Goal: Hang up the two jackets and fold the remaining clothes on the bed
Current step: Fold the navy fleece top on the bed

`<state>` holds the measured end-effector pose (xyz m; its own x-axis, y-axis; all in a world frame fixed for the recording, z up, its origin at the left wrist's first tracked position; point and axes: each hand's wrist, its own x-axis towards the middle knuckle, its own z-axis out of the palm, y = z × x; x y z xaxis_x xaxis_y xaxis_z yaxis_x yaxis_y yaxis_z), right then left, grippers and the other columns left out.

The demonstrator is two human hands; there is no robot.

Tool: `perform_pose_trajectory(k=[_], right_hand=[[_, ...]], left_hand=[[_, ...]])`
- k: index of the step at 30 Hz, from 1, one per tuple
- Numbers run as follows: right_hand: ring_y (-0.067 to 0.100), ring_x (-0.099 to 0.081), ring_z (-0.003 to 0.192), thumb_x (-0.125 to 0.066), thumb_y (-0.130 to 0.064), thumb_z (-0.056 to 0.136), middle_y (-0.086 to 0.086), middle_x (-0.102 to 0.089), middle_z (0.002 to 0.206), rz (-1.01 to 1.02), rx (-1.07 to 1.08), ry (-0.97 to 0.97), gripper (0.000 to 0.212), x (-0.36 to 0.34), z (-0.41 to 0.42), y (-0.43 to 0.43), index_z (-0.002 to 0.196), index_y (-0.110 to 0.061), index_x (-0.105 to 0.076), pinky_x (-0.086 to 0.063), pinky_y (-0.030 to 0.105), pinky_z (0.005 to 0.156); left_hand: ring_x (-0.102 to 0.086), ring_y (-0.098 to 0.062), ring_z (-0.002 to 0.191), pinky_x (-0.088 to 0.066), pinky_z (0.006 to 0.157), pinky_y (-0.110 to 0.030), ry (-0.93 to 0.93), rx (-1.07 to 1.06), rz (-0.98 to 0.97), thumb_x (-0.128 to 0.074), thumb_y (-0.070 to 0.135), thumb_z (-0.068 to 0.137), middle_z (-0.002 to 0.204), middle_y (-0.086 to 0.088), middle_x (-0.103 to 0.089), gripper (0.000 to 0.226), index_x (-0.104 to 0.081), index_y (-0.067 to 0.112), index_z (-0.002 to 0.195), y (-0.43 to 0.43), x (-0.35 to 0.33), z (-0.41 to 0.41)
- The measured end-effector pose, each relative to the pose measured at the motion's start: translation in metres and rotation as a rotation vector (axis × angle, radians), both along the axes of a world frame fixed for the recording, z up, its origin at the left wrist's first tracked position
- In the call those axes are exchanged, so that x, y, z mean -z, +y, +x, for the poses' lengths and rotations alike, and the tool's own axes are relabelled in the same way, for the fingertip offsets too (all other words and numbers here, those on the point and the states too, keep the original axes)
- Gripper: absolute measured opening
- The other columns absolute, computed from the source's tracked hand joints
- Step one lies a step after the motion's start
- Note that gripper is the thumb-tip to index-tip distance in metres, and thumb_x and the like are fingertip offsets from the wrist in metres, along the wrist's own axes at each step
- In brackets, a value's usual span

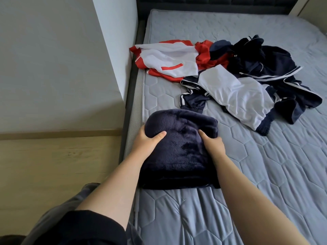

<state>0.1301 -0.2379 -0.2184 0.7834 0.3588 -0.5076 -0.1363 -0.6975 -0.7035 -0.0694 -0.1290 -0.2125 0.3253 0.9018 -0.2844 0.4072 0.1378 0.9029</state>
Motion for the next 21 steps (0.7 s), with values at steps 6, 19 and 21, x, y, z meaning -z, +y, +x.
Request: perform_pose_trajectory(k=[6,19,21], right_hand=[[0.027,-0.059,0.084,-0.068,-0.064,0.065,0.008,-0.065,0.094,0.003,-0.001,0.042,0.076,-0.003,0.004,-0.001,0.111,-0.004,-0.060,-0.043,0.032,0.073],[0.019,-0.057,0.068,-0.066,-0.054,0.072,0.000,-0.060,0.072,0.230,0.049,-0.076,0.043,-0.075,-0.040,0.016,0.079,-0.013,-0.058,-0.039,0.030,0.059],[0.021,-0.060,0.074,-0.067,-0.052,0.071,-0.001,-0.061,0.074,0.282,0.013,-0.139,0.039,-0.099,-0.056,0.026,0.078,-0.015,-0.058,-0.041,0.029,0.065]], left_hand=[[-0.054,-0.025,0.117,-0.041,0.090,-0.032,0.215,-0.056,0.121,-0.066,0.065,0.068,0.132,0.004,-0.055,0.085,-0.037,0.028,0.138,-0.007,-0.001,0.006],[-0.051,-0.033,0.119,-0.040,0.100,-0.037,0.161,-0.083,-0.087,-0.040,0.054,0.094,0.134,-0.013,-0.052,0.060,-0.040,0.014,0.139,0.002,-0.017,-0.011],[-0.041,-0.035,0.130,-0.033,0.103,-0.038,0.211,-0.097,-0.103,-0.029,0.052,0.098,0.146,-0.014,-0.038,0.062,-0.023,0.017,0.148,0.004,-0.034,-0.015]])
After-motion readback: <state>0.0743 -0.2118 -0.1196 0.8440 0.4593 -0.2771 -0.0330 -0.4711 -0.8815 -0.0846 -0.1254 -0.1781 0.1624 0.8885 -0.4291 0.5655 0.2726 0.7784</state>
